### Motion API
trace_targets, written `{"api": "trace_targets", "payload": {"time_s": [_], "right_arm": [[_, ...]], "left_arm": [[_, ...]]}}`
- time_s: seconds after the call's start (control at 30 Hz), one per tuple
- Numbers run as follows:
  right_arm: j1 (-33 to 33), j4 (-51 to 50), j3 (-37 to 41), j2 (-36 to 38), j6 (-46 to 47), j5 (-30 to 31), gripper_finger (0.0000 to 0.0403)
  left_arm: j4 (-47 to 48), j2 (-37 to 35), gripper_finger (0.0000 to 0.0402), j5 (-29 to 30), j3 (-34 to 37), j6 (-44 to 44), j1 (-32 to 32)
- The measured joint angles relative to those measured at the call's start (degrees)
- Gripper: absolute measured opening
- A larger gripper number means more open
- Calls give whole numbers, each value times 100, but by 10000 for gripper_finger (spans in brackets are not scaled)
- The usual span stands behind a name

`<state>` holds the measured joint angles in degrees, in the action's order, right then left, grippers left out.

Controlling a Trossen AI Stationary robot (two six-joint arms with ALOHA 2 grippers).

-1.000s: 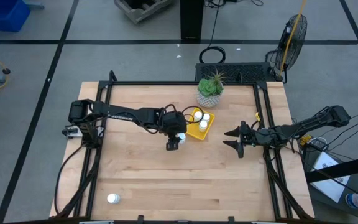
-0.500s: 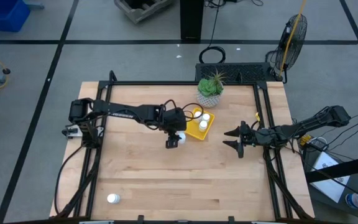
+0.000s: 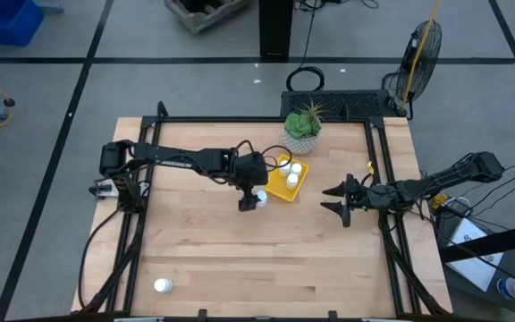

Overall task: Pick and place pill bottles into a basket
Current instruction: Put the top white medicine bottle into the bin

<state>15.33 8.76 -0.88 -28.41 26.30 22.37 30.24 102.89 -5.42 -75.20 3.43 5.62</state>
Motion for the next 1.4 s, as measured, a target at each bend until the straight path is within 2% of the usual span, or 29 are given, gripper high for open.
{"api": "trace_targets", "payload": {"time_s": [0.13,0.3,0.73,1.03,1.4], "right_arm": [[1,0,-1,-1,0,0,215],[2,-1,0,-1,0,0,215],[0,-18,-1,3,0,0,215],[0,-1,-1,1,2,2,215],[0,1,1,1,0,0,215]], "left_arm": [[-3,0,367,475,0,-71,-185],[-7,0,372,690,0,30,-373],[-167,400,334,565,0,-93,-393],[-132,400,331,595,0,-123,-362],[-23,566,327,561,-1,-761,-362]]}}
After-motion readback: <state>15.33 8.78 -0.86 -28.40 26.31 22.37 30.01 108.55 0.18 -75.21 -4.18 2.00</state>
